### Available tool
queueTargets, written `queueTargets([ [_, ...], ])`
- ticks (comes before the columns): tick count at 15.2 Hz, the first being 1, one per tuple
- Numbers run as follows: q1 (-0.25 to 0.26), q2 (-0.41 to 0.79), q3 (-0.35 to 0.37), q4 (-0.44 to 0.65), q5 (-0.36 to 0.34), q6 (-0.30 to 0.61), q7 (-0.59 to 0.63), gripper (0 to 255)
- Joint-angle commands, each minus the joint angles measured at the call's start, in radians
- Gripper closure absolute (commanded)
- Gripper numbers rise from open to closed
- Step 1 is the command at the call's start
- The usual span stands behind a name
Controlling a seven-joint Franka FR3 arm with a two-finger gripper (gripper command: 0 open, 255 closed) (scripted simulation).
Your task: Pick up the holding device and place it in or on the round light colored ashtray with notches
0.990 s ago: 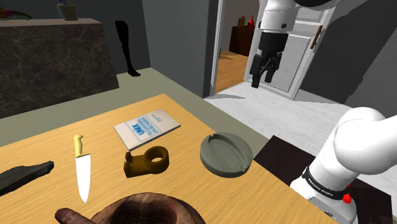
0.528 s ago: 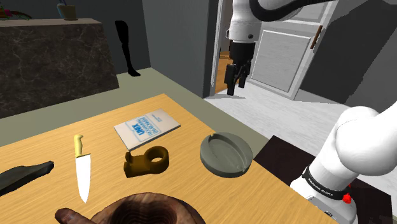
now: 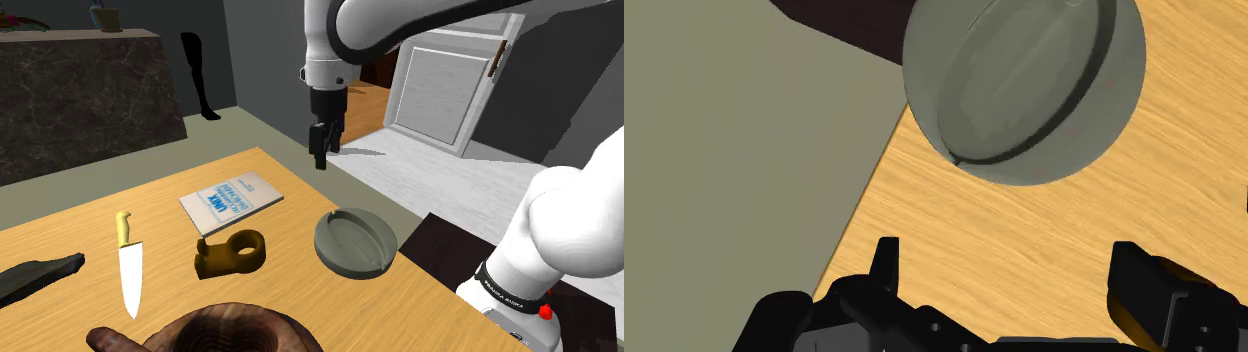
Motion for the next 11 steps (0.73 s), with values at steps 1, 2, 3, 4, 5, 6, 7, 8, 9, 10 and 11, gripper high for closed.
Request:
queueTargets([
  [1, 0.016, 0.074, 0.021, 0.051, -0.014, 0.017, -0.015, 0],
  [2, 0.025, 0.108, 0.032, 0.075, -0.022, 0.024, -0.021, 0],
  [3, 0.034, 0.142, 0.043, 0.100, -0.031, 0.030, -0.026, 0],
  [4, 0.042, 0.176, 0.054, 0.125, -0.041, 0.036, -0.030, 0],
  [5, 0.052, 0.210, 0.065, 0.151, -0.051, 0.041, -0.035, 0],
  [6, 0.061, 0.244, 0.075, 0.177, -0.062, 0.045, -0.039, 0],
  [7, 0.072, 0.278, 0.085, 0.203, -0.074, 0.048, -0.042, 0],
  [8, 0.082, 0.311, 0.094, 0.231, -0.086, 0.050, -0.046, 0],
  [9, 0.093, 0.345, 0.104, 0.258, -0.099, 0.052, -0.049, 0],
  [10, 0.105, 0.379, 0.112, 0.287, -0.113, 0.052, -0.053, 0],
  [11, 0.117, 0.412, 0.121, 0.315, -0.127, 0.052, -0.056, 0],
])
